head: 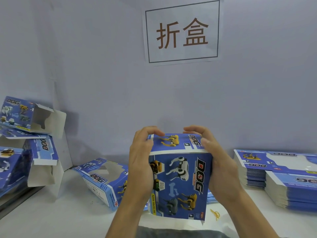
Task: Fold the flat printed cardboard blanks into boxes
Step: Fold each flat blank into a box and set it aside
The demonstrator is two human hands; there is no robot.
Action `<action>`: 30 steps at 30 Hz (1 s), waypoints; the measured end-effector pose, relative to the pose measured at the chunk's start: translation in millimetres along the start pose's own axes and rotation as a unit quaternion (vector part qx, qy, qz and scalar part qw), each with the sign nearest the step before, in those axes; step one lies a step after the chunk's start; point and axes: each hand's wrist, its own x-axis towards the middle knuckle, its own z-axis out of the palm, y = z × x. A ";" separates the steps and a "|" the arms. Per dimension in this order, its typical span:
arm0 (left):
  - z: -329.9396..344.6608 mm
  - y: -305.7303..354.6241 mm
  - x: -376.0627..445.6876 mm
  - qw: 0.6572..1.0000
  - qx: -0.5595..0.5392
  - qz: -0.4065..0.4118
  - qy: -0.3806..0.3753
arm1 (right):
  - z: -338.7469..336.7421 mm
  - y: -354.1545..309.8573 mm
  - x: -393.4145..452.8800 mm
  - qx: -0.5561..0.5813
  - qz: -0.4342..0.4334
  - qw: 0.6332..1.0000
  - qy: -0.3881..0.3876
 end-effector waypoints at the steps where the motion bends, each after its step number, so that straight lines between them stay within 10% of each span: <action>1: 0.3 1.8 0.5 1.000 -0.004 -0.011 -0.009 | 0.4 -3.1 3.8 0.003 0.002 1.000 -0.012; 12: -19.8 15.9 -0.5 0.987 0.084 -0.032 -0.133 | -14.4 -2.1 -1.2 -0.068 0.020 0.996 -0.057; 30: -1.1 15.2 -0.4 0.997 0.068 0.016 -0.033 | -2.9 -2.9 -2.5 -0.075 -0.022 0.997 0.000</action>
